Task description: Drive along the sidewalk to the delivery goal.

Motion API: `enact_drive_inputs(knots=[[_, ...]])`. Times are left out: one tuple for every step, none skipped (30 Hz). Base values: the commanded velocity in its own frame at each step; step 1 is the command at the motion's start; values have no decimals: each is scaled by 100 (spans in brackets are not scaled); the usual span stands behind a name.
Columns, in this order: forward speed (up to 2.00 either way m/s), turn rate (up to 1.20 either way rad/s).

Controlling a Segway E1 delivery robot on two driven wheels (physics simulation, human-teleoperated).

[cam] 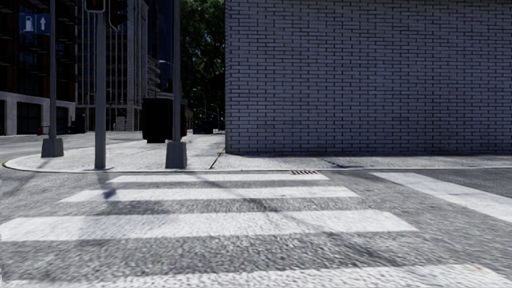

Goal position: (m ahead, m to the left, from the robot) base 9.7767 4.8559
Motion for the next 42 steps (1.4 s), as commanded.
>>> enact_drive_inputs(knots=[[200,0],[200,0],[200,0],[200,0],[200,0],[200,0],[200,0],[200,0],[200,0],[200,0],[200,0],[200,0],[200,0],[200,0],[200,0],[200,0],[200,0],[200,0],[200,0],[200,0],[200,0],[200,0],[200,0],[200,0],[200,0],[200,0],[200,0],[200,0],[200,0],[200,0],[200,0],[200,0],[200,0],[185,0],[177,0],[175,0],[174,0],[174,0],[174,0],[174,0],[173,0],[173,0]])
